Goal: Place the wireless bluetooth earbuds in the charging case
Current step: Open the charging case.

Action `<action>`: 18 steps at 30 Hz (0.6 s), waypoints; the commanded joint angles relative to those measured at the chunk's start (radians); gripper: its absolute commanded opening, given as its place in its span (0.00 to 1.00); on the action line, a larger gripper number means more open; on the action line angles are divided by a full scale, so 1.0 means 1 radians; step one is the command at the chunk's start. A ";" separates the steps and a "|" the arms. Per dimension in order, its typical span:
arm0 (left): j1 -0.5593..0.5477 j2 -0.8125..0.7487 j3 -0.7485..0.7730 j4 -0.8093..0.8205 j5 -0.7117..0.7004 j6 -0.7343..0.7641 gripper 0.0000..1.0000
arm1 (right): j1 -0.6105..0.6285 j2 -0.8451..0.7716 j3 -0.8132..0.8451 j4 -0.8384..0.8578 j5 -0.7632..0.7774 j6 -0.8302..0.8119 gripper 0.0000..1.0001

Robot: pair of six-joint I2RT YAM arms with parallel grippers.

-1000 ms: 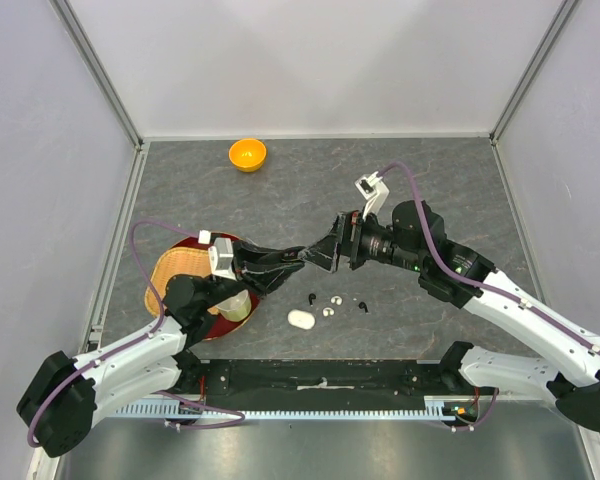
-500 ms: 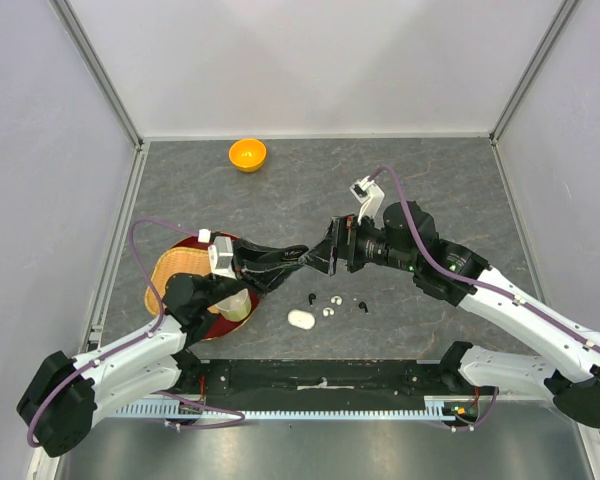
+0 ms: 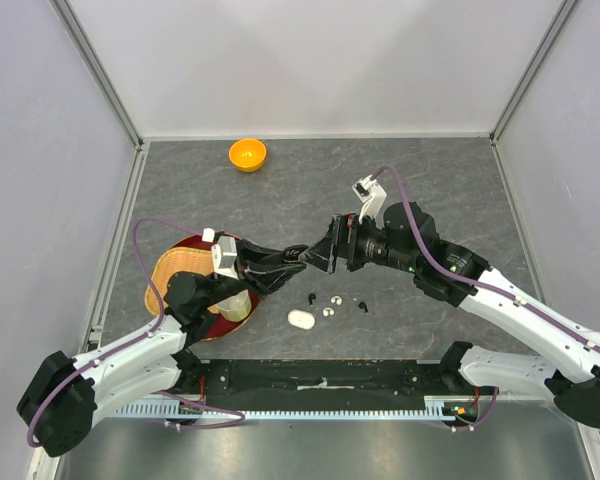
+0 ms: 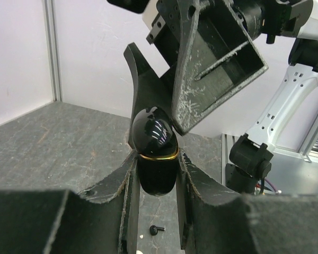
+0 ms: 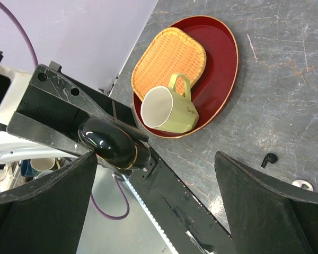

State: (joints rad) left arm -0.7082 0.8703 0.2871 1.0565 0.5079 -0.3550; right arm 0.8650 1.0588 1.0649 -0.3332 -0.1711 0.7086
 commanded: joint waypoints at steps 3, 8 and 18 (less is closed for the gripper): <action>-0.004 -0.019 0.020 0.011 0.026 0.019 0.02 | -0.003 0.003 0.049 0.062 0.027 0.028 0.98; -0.002 -0.053 -0.014 0.026 -0.040 0.016 0.02 | -0.001 -0.005 0.052 0.106 -0.016 0.041 0.98; -0.004 -0.094 -0.031 0.000 -0.031 0.050 0.02 | -0.014 0.001 0.073 0.125 -0.019 0.052 0.98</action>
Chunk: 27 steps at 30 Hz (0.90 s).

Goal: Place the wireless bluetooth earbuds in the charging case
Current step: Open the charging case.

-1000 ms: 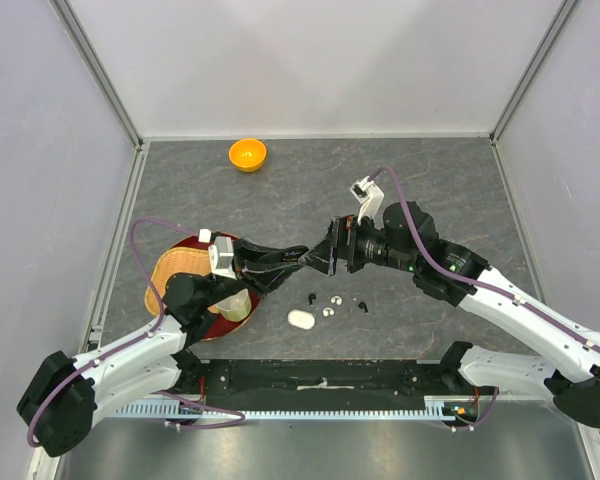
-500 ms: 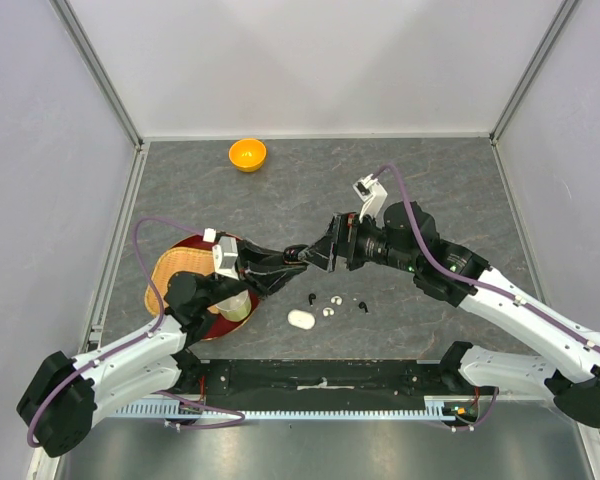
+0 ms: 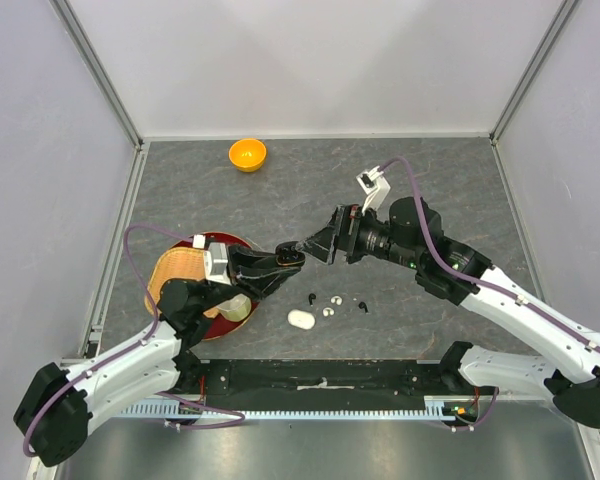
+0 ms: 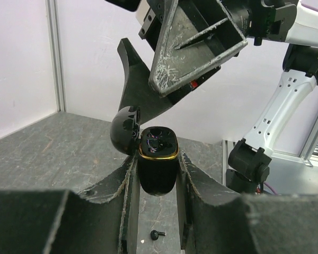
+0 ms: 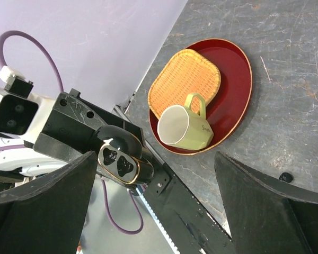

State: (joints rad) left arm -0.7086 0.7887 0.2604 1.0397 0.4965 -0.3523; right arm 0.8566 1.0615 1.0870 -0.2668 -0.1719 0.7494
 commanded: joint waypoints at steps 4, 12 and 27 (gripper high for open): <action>-0.003 -0.025 -0.015 0.008 -0.053 0.046 0.02 | -0.005 -0.032 0.050 0.083 -0.018 0.004 0.98; -0.003 -0.117 -0.030 -0.021 -0.134 0.049 0.02 | -0.102 -0.127 0.030 -0.144 0.257 -0.013 0.98; -0.003 -0.315 0.005 -0.231 -0.108 0.092 0.02 | -0.146 0.004 -0.157 -0.440 0.396 -0.196 0.82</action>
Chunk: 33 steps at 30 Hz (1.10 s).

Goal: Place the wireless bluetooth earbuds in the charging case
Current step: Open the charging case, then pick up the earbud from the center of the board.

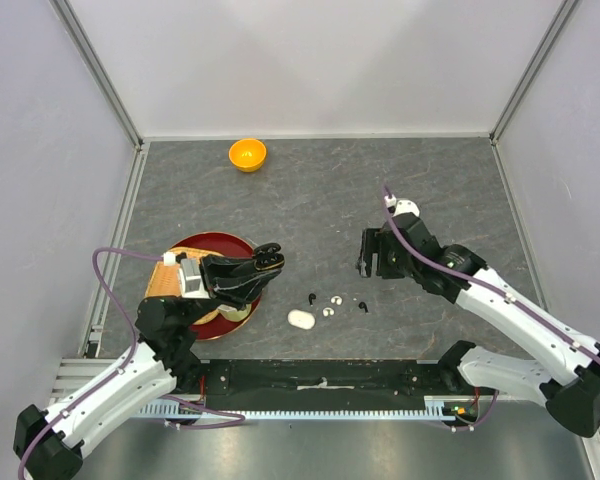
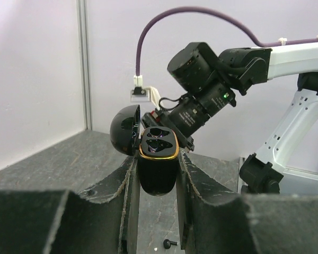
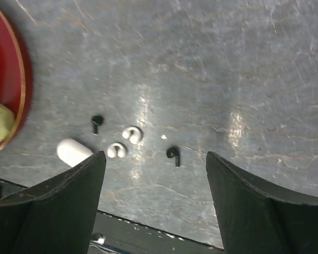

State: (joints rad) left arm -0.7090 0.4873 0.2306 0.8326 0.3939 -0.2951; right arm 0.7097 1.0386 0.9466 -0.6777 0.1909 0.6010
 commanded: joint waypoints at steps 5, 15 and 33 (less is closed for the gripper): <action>-0.003 -0.026 0.036 -0.035 -0.003 0.033 0.02 | 0.000 0.106 -0.042 -0.023 0.016 -0.032 0.80; -0.003 -0.081 0.036 -0.089 -0.024 0.037 0.02 | 0.005 0.193 -0.129 0.058 -0.060 -0.027 0.59; -0.003 -0.092 0.052 -0.121 -0.026 0.042 0.02 | 0.117 0.390 -0.111 0.096 0.028 -0.006 0.51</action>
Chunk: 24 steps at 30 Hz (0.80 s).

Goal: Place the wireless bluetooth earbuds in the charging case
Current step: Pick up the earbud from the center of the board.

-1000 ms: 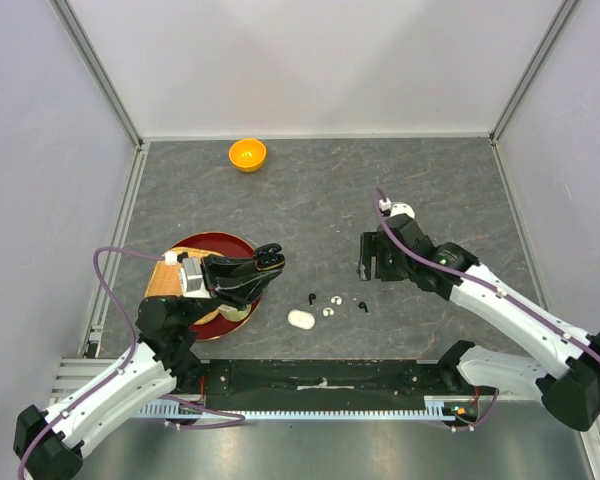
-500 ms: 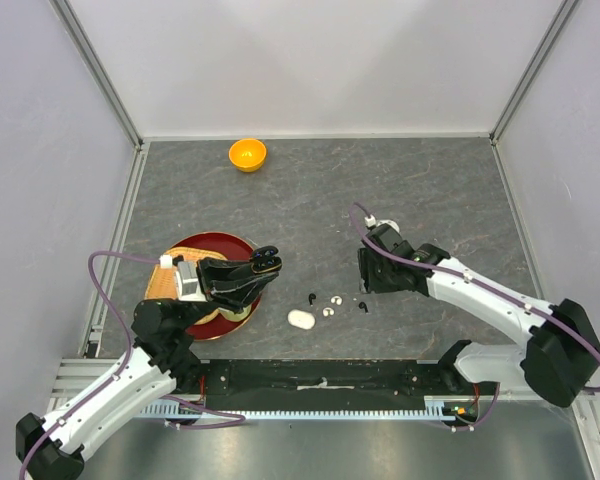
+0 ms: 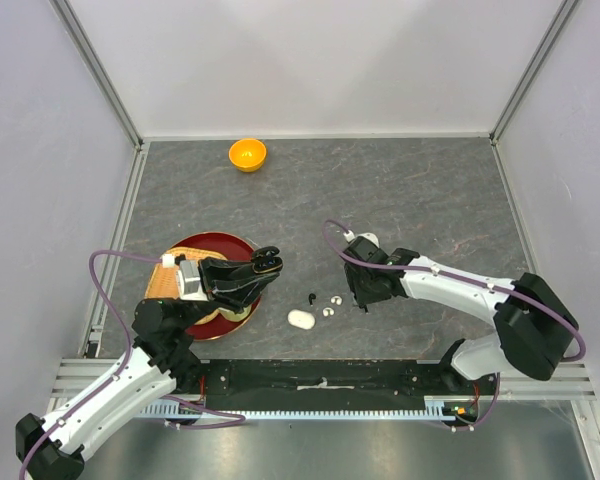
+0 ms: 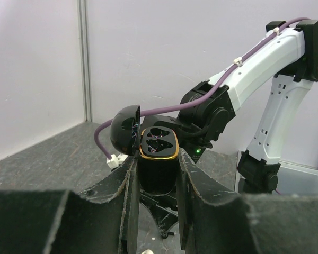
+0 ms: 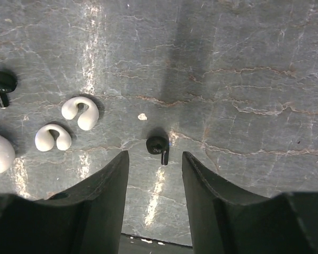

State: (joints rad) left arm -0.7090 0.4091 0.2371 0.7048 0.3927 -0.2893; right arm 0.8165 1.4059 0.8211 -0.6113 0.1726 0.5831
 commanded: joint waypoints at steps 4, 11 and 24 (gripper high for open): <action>-0.003 -0.015 0.045 0.002 -0.028 0.038 0.02 | 0.015 0.042 0.016 0.035 0.057 0.003 0.49; -0.003 -0.015 0.048 0.004 -0.029 0.041 0.02 | 0.019 0.067 0.012 0.050 0.053 -0.002 0.47; -0.001 -0.021 0.042 -0.002 -0.035 0.039 0.02 | 0.021 0.088 -0.011 0.061 0.044 -0.015 0.44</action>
State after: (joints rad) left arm -0.7090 0.3965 0.2478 0.6827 0.3889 -0.2855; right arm 0.8341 1.4864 0.8192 -0.5747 0.2043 0.5785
